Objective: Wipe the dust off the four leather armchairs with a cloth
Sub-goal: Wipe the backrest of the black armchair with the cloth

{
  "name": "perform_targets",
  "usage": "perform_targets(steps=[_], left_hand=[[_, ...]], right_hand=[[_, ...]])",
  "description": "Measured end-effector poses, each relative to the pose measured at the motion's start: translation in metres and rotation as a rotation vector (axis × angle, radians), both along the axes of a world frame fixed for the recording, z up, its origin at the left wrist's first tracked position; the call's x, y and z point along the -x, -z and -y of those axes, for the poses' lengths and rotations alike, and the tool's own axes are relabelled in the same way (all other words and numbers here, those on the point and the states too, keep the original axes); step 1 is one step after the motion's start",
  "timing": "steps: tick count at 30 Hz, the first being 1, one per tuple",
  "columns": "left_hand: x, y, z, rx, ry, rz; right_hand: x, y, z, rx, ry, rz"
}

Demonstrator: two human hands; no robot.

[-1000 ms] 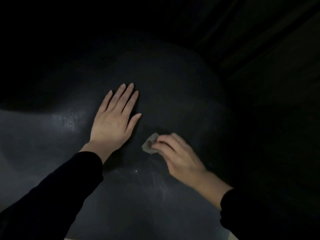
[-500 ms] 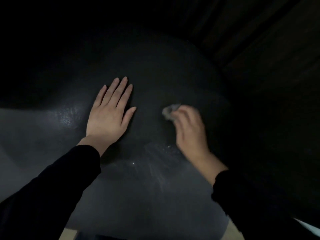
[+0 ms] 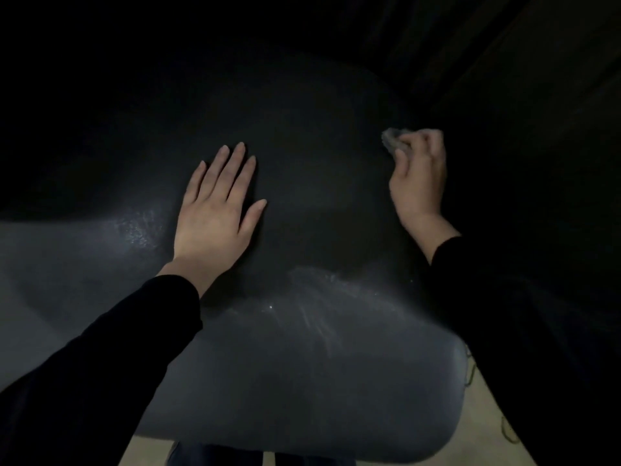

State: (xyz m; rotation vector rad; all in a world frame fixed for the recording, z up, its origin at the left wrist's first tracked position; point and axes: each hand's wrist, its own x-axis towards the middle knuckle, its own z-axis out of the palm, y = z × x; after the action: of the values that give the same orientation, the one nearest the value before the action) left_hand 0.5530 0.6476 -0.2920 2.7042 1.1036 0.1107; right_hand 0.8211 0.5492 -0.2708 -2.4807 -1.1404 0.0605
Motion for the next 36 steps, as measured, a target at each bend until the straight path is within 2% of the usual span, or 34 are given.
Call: perform_targets(steps=[3, 7, 9, 11, 14, 17, 20, 22, 25, 29, 32, 36], left_hand=[[0.0, 0.001, 0.0, -0.006, 0.006, 0.01], [0.0, 0.001, 0.0, -0.011, 0.01, 0.014], [0.0, 0.0, 0.0, -0.007, 0.012, 0.029], [-0.001, -0.002, 0.0, -0.009, 0.011, 0.031], [-0.001, -0.001, 0.001, -0.024, 0.011, 0.026], [-0.001, 0.0, 0.001, -0.038, 0.011, 0.031], [-0.001, 0.001, 0.001, -0.041, 0.018, 0.037], [0.0, 0.002, 0.0, -0.036, 0.015, 0.032], [-0.001, 0.002, 0.0, -0.039, 0.017, 0.031], [-0.002, 0.002, 0.001, -0.025, 0.018, 0.051], [-0.002, 0.002, 0.001, -0.028, 0.021, 0.062], [-0.001, 0.002, 0.002, -0.036, 0.026, 0.069]], right_hand=[[0.06, 0.002, 0.018, -0.075, -0.228, 0.024], [0.141, -0.005, 0.081, 0.029, -0.527, -0.126], [0.145, -0.012, 0.098, 0.046, -0.61, -0.21], [0.118, -0.02, 0.096, -0.028, -0.548, -0.208], [0.044, -0.022, 0.079, -0.095, -0.257, -0.042], [-0.017, -0.017, 0.067, 0.05, 0.0, 0.031], [-0.019, -0.004, 0.065, 0.092, 0.122, 0.008], [0.004, 0.001, 0.07, 0.033, 0.133, 0.014], [0.056, 0.002, 0.093, -0.057, 0.021, -0.008], [0.129, -0.005, 0.129, -0.009, -0.213, -0.113], [0.128, -0.015, 0.145, 0.02, -0.356, -0.129], [0.052, -0.019, 0.142, 0.035, -0.002, 0.005]])
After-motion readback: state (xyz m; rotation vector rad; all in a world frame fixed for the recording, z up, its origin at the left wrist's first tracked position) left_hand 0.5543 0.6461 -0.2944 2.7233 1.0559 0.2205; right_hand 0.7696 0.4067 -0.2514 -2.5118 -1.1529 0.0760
